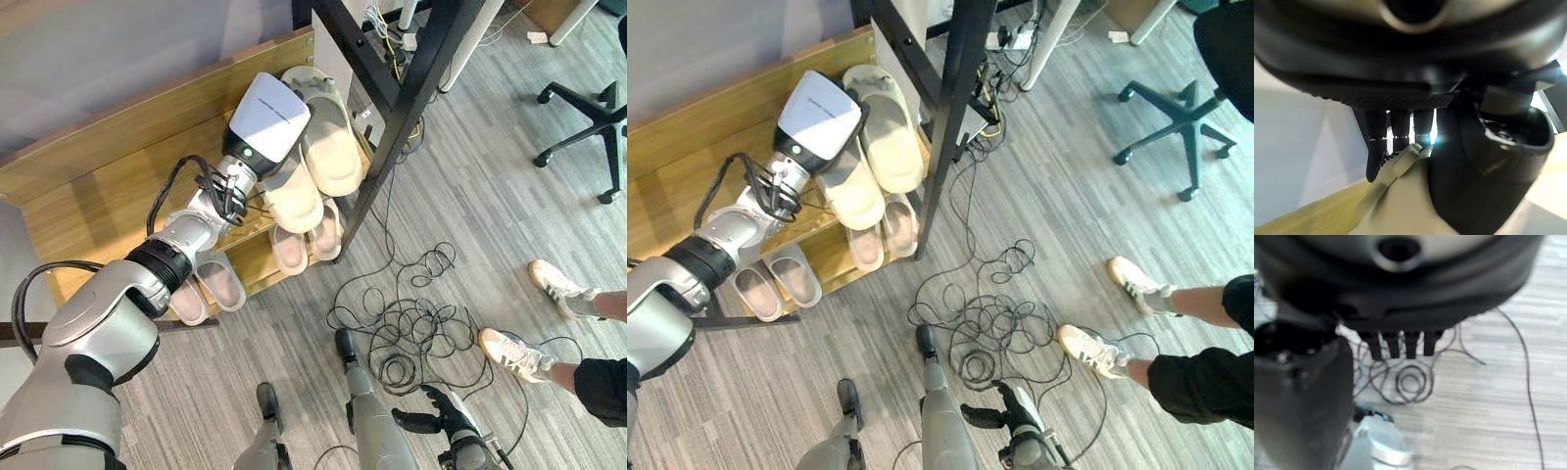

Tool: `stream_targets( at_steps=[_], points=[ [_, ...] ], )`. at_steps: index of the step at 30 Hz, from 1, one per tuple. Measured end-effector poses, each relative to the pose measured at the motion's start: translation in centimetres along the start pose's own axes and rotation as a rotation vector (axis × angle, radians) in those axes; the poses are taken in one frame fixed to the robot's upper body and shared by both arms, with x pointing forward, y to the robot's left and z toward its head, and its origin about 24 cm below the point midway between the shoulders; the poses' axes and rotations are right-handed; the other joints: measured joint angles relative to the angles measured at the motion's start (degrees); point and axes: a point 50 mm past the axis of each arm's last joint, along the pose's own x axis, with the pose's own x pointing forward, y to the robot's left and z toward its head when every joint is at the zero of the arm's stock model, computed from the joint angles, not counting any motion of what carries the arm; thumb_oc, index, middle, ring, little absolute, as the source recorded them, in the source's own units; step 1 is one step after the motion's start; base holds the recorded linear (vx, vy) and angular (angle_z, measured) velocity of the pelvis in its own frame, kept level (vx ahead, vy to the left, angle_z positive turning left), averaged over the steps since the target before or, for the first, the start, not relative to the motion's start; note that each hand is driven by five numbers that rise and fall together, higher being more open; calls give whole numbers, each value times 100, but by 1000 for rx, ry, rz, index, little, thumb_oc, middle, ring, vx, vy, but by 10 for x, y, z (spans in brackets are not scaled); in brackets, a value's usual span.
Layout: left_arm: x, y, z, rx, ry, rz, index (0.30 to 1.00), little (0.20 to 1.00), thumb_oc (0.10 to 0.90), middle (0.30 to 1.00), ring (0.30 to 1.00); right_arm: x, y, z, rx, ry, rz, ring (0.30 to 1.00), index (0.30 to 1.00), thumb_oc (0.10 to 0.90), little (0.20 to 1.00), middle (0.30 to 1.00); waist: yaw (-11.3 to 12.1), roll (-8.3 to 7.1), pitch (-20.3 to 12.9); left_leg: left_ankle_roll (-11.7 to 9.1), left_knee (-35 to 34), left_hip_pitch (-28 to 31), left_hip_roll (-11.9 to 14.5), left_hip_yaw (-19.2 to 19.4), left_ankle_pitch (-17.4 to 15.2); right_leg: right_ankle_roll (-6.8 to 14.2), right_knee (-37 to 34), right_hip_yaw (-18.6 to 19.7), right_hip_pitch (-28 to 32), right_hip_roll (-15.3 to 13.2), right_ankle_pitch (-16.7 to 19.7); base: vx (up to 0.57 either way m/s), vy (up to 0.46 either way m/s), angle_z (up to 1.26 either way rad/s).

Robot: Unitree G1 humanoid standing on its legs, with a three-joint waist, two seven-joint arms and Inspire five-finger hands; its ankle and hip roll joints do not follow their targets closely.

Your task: Arrange the slippers neatly on the shoe rack.

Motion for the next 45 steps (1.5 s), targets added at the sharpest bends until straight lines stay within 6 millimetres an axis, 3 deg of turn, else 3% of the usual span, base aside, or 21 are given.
stream_targets(
  at_steps=[11, 19, 36, 37, 38, 45],
  points=[
    [6, 19, -13, -15, 52, 112, 300, 300, 400, 300, 300, 1, 3, 4, 16, 1, 1, 900, 900, 800, 900, 900, 60, 20, 12, -4, 2, 22, 0, -5, 10, -11, 0, -8, 22, -4, 9, 0, 0, 0],
    [11, 14, 5, -51, 61, 110, 300, 300, 400, 300, 300, 2, 1, 4, 14, 0, -6, 900, 900, 800, 900, 900, 58, 138, 79, 0, -1, 13, -9, -15, 22, -18, -2, -11, 17, -13, 15, 0, 0, 0],
    [2, 1, -7, -29, 121, 67, 300, 300, 400, 300, 300, 2, -1, 3, 11, 0, -24, 900, 900, 800, 900, 900, 3, 194, 102, -11, 0, -197, -9, -2, 48, -24, -1, 3, -200, -3, 55, 2, 0, 0],
    [2, 1, -7, -30, 121, 67, 392, 392, 461, 392, 392, 2, -1, 4, 11, 0, -24, 900, 900, 800, 900, 900, 3, 194, 102, -11, 0, -197, -9, -3, 48, -25, 0, 3, -200, -3, 55, 0, 0, 0],
    [2, 1, -7, -31, 120, 67, 900, 900, 800, 900, 900, 2, -1, 4, 11, -1, -24, 900, 900, 800, 900, 900, 3, 193, 102, -11, 0, -197, -9, -3, 48, -25, 0, 3, -200, -3, 55, 0, 0, 0],
    [3, 1, -7, -86, 149, 67, 900, 900, 800, 900, 900, 2, -1, 4, 10, -1, -24, 900, 900, 800, 900, 900, 1, 193, 102, -11, 0, -194, -10, -5, 49, -26, 1, 1, -193, -4, 58, 0, 0, 0]
  ],
)
